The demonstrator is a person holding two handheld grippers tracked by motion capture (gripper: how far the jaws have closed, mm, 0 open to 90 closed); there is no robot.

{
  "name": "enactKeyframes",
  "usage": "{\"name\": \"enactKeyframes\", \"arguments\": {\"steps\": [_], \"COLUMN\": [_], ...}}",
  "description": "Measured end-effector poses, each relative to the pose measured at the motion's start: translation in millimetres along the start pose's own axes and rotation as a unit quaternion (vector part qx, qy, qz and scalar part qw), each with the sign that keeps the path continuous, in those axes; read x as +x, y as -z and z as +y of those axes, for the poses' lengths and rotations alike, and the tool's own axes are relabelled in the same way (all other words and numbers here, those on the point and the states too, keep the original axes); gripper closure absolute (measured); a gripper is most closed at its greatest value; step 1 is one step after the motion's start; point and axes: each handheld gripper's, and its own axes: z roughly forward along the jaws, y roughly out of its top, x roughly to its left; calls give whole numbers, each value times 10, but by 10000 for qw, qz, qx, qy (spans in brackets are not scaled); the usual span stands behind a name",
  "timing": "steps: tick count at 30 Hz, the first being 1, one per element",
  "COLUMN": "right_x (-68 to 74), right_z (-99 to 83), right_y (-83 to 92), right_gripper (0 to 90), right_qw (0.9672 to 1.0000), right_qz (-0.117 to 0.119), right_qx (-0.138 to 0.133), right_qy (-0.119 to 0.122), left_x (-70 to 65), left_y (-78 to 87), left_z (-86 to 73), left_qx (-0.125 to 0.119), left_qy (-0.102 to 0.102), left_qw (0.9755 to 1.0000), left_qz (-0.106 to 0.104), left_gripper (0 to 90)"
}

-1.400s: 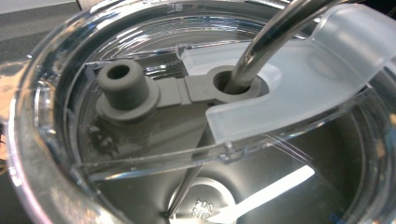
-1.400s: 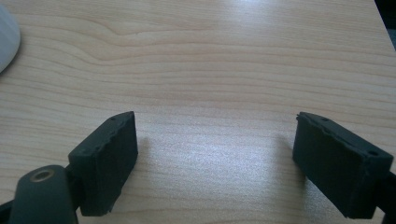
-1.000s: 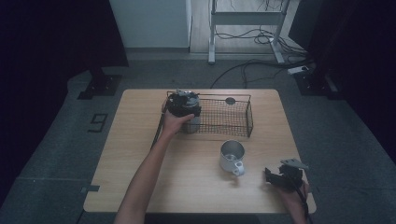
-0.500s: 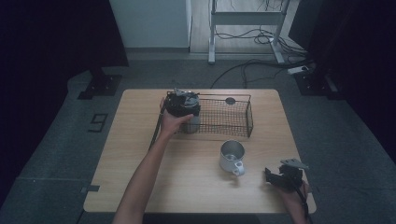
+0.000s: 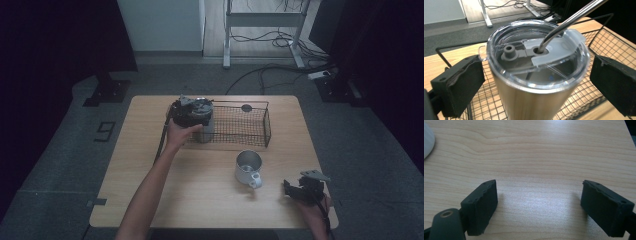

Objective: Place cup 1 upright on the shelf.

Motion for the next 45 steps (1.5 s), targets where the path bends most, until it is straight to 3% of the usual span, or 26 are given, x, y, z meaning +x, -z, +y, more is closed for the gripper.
{"name": "enactKeyframes", "arguments": {"steps": [9, 14, 25, 37, 45], "right_x": [0, 0, 3, 2, 2], "right_z": [0, 0, 2, 1, 1], "right_y": [0, 0, 1, 1, 1], "right_gripper": [140, 140, 141, 141, 140], "right_qw": [10000, 10000, 10000, 10000, 10000], "right_qz": [0, 2, 1, 4, 3], "right_qx": [1, -2, 5, 9, 8], "right_qy": [0, 2, -16, -10, -9], "left_x": [17, 2, -91, -113, -120], "left_y": [205, 412, 671, 1014, 1163], "left_z": [-113, -239, -490, -951, -1355], "left_qx": [-48, -127, -2, -7, 210], "left_qy": [-22, -24, -51, -45, 55], "left_qw": [9999, 9997, 9993, 9993, 9988], "left_qz": [-90, -221, -364, -384, -433], "left_gripper": [5, 34, 38, 53, 67]}}
